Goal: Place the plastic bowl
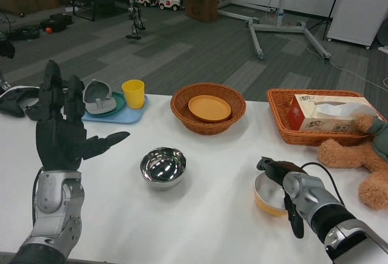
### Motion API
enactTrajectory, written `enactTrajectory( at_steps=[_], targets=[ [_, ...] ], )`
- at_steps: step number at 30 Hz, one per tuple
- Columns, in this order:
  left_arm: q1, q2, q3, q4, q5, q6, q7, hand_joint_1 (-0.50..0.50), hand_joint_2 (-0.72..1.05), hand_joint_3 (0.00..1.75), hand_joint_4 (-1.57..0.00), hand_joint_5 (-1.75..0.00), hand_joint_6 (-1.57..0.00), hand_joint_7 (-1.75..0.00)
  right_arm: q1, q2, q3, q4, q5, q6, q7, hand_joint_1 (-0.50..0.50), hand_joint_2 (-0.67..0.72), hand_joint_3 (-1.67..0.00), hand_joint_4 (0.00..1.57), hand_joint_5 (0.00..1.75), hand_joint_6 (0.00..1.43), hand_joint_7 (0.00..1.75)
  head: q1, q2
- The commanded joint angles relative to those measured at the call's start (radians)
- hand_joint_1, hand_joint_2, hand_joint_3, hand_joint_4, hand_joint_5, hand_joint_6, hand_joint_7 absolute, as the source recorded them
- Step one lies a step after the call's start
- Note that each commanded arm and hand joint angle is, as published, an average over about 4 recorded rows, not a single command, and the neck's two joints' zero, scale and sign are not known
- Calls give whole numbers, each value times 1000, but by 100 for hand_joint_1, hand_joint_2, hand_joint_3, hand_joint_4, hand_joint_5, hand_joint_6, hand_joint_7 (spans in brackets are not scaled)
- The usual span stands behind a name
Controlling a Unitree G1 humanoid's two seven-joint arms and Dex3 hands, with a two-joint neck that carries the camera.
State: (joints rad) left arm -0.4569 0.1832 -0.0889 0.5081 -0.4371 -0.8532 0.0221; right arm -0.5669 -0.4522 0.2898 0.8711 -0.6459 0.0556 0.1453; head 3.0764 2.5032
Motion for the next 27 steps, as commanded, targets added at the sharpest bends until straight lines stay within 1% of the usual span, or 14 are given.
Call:
enactTrajectory(
  at_steps=[1, 7, 11, 14, 18, 20, 22, 23, 25, 26, 27],
  targets=[
    [-4, 2, -5, 2, -8, -6, -4, -50, 25, 0, 0, 0, 0, 0, 17, 1, -8, -6, 6, -16, 15, -46, 72, 0, 0, 0, 0, 0, 3, 3],
    [11, 1, -4, -10, -8, -6, -4, -50, 25, 0, 0, 0, 0, 0, 49, -1, -62, -73, 7, -80, -34, -46, 72, 0, 0, 0, 0, 0, 5, 10],
    [17, 1, -3, -17, -8, -6, -4, -50, 25, 0, 0, 0, 0, 0, 68, -3, -91, -124, 8, -103, -57, -46, 72, 0, 0, 0, 0, 0, 3, 20],
    [21, 1, -2, -23, -7, -6, -4, -50, 25, 0, 0, 0, 0, 0, 93, -7, -134, -207, 7, -120, -69, -46, 72, 0, 0, 0, 0, 0, 1, 26],
    [21, 1, -2, -25, -8, -6, -4, -50, 25, 0, 0, 0, 0, 0, 118, -11, -180, -298, 6, -120, -79, -46, 72, 0, 0, 0, 0, 0, -5, 26],
    [20, 1, -2, -24, -7, -6, -4, -50, 25, 0, 0, 0, 0, 0, 135, -11, -212, -350, 6, -122, -82, -46, 72, 0, 0, 0, 0, 0, -9, 23],
    [17, 1, -2, -23, -6, -6, -4, -50, 25, 0, 0, 0, 0, 0, 163, -11, -266, -422, 11, -140, -99, -46, 72, 0, 0, 0, 0, 0, -14, 20],
    [15, 1, -3, -23, -6, -6, -4, -50, 25, 0, 0, 0, 0, 0, 176, -11, -295, -446, 33, -172, -116, -46, 72, 0, 0, 0, 0, 0, -15, 19],
    [12, 1, -5, -23, -6, -6, -4, -50, 25, 0, 0, 0, 0, 0, 203, -10, -349, -477, 157, -250, -150, -46, 72, 0, 0, 0, 0, 0, -18, 19],
    [10, 1, -7, -22, -6, -5, -4, -50, 25, 0, 0, 0, 0, 0, 218, -10, -369, -486, 261, -292, -166, -46, 72, 0, 0, 0, 0, 0, -19, 20],
    [10, 1, -8, -22, -6, -5, -4, -50, 25, 0, 0, 0, 0, 0, 228, -10, -374, -489, 345, -311, -171, -46, 72, 0, 0, 0, 0, 0, -21, 20]
  ],
)
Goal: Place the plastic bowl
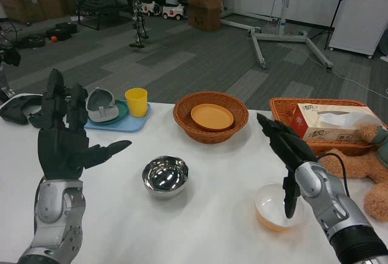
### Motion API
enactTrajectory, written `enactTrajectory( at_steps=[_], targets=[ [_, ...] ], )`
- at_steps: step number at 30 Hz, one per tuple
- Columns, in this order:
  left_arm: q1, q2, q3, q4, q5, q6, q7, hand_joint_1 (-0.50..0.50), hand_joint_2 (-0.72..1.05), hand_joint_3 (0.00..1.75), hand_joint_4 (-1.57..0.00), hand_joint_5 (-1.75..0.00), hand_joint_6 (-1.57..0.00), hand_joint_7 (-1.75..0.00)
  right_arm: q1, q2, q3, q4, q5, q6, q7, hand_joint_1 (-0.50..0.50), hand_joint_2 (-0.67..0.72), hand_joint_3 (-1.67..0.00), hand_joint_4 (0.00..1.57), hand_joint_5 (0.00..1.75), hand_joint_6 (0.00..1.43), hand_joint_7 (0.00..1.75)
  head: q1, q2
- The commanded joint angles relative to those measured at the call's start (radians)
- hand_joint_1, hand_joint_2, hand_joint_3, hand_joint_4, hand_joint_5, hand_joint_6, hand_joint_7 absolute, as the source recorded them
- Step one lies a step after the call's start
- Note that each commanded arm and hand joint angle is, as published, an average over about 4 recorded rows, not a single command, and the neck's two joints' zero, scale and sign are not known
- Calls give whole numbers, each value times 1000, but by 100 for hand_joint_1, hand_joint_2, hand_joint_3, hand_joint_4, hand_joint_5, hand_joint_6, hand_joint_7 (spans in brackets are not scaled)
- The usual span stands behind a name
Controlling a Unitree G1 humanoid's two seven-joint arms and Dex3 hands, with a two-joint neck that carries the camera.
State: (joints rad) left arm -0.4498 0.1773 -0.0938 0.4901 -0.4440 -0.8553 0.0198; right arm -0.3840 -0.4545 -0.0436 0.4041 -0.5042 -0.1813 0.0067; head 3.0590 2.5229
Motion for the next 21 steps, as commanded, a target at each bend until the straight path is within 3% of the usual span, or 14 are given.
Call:
enactTrajectory(
  at_steps=[1, 7, 9, 14, 21],
  targets=[
    [2, 7, -4, -4, 1, -2, -1, -50, 25, 0, 0, 0, 0, 0, 54, -7, -41, -26, 285, -101, -39, -46, 72, 0, 0, 0, 0, 0, -5, 1],
    [0, 7, -5, -2, 1, 2, -1, -50, 25, 0, 0, 0, 0, 0, 73, -7, -37, -21, 658, -290, -90, -46, 72, 0, 0, 0, 0, 0, -19, 12],
    [0, 7, -7, 0, 1, 3, -1, -50, 25, 0, 0, 0, 0, 0, 78, -7, -46, -56, 717, -334, -103, -46, 72, 0, 0, 0, 0, 0, -18, 26],
    [-1, 7, -7, 1, 0, 3, -3, -50, 25, 0, 0, 0, 0, 0, 86, -8, -78, -180, 750, -345, -121, -46, 72, 0, 0, 0, 0, 0, -10, 53],
    [-1, 9, -6, 3, 3, 2, -6, -50, 25, 0, 0, 0, 0, 0, 83, -18, -81, -216, 754, -352, -166, -46, 68, 0, 0, 0, 0, 0, -3, 69]
  ],
)
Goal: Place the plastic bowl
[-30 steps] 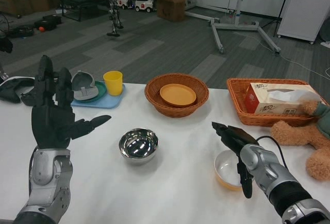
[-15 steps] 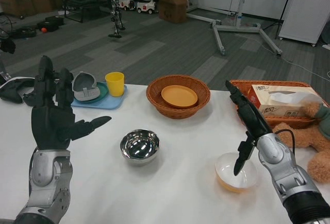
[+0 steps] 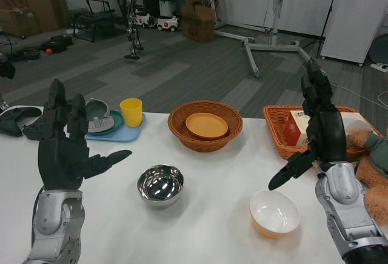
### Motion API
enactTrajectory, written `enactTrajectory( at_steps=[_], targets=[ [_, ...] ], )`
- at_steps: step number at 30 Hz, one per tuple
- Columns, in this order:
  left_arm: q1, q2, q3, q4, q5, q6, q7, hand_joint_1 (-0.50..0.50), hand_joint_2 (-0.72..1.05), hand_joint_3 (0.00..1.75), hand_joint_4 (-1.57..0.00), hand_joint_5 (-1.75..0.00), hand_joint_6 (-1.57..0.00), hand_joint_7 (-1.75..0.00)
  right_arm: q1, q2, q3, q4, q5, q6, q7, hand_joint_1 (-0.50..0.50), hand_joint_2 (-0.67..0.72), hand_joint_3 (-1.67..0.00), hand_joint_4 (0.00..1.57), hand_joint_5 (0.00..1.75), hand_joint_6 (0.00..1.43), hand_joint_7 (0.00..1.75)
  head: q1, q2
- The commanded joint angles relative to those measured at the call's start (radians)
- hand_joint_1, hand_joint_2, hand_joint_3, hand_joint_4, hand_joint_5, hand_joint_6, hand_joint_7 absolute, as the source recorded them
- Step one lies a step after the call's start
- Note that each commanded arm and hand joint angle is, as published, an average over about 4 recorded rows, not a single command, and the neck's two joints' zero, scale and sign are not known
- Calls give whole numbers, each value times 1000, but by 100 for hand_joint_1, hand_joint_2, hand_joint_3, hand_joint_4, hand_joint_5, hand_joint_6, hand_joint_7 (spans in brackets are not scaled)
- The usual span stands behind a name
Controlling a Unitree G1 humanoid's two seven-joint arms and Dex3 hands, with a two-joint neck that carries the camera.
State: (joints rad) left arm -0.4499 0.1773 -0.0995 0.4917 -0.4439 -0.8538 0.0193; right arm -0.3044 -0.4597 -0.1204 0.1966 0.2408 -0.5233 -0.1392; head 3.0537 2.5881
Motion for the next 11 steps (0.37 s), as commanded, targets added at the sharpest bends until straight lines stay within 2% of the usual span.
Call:
enactTrajectory(
  at_steps=[1, 11],
  targets=[
    [-1, 9, -1, 2, 4, 1, -8, -50, 25, 0, 0, 0, 0, 0, 0, -14, -3, -6, 9, -7, -25, -46, 66, 0, 0, 0, 0, 0, 4, 6],
    [-3, 11, 3, 2, 1, 1, -12, -50, 25, 0, 0, 0, 0, 0, -22, -22, 41, -6, 8, -3, -33, -46, 66, 0, 0, 0, 0, 0, 3, 3]
  ],
)
